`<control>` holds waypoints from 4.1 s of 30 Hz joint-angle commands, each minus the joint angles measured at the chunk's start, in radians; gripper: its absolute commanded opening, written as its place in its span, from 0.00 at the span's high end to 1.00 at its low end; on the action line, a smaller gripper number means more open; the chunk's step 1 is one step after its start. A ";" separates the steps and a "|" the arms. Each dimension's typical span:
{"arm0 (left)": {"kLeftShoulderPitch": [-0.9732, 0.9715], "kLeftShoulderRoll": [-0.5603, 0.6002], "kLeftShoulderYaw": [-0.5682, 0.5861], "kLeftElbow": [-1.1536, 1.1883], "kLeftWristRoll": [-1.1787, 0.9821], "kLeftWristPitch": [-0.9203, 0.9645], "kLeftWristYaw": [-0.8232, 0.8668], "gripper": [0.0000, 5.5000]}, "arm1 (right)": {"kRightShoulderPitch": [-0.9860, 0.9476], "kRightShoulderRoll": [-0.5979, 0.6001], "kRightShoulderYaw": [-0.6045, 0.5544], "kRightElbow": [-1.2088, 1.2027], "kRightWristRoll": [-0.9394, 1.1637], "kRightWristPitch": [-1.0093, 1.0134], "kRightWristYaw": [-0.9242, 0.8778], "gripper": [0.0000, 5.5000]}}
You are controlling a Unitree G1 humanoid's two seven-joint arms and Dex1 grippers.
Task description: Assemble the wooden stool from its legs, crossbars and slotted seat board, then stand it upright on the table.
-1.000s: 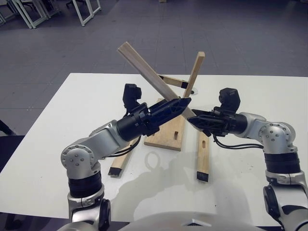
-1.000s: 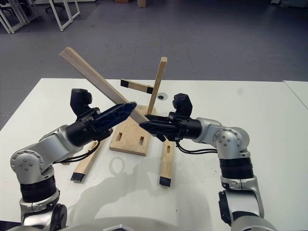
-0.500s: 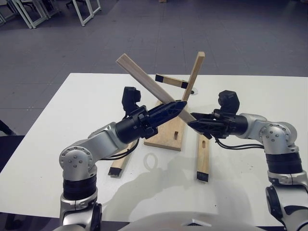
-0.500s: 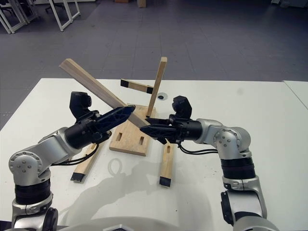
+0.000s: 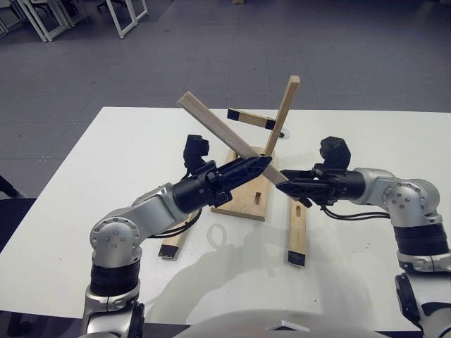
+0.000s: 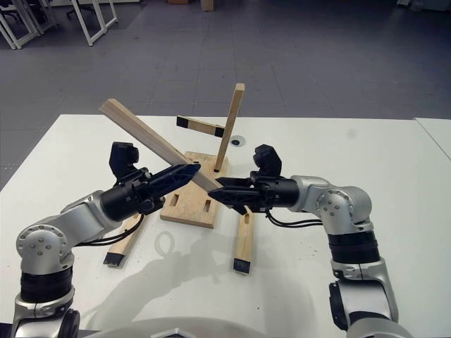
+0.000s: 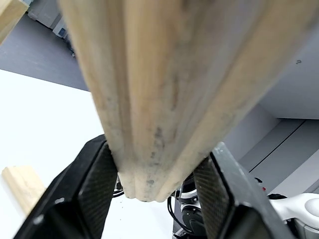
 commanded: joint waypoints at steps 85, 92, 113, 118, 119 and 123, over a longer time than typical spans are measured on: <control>-0.233 -0.068 -0.101 0.849 1.043 -0.832 -0.818 0.63 | -0.256 -0.322 0.664 0.706 -2.109 -2.441 -0.908 0.33; -0.256 -0.064 -0.103 0.936 1.077 -0.793 -0.866 0.63 | -0.265 -0.323 0.692 0.704 -2.126 -2.434 -0.963 0.33; -0.343 0.085 -0.209 0.892 1.219 -0.600 -0.943 0.63 | -0.244 -0.327 0.707 0.709 -2.096 -2.393 -0.984 0.33; -0.346 0.087 -0.256 0.900 1.265 -0.487 -0.895 0.63 | -0.243 -0.326 0.706 0.709 -2.080 -2.391 -0.978 0.33; -0.348 0.078 -0.252 0.915 1.259 -0.471 -0.882 0.63 | -0.242 -0.326 0.705 0.710 -2.075 -2.390 -0.977 0.33; -0.297 0.067 -0.238 0.930 1.242 -0.453 -0.860 0.63 | -0.249 -0.321 0.697 0.716 -2.039 -2.386 -0.968 0.33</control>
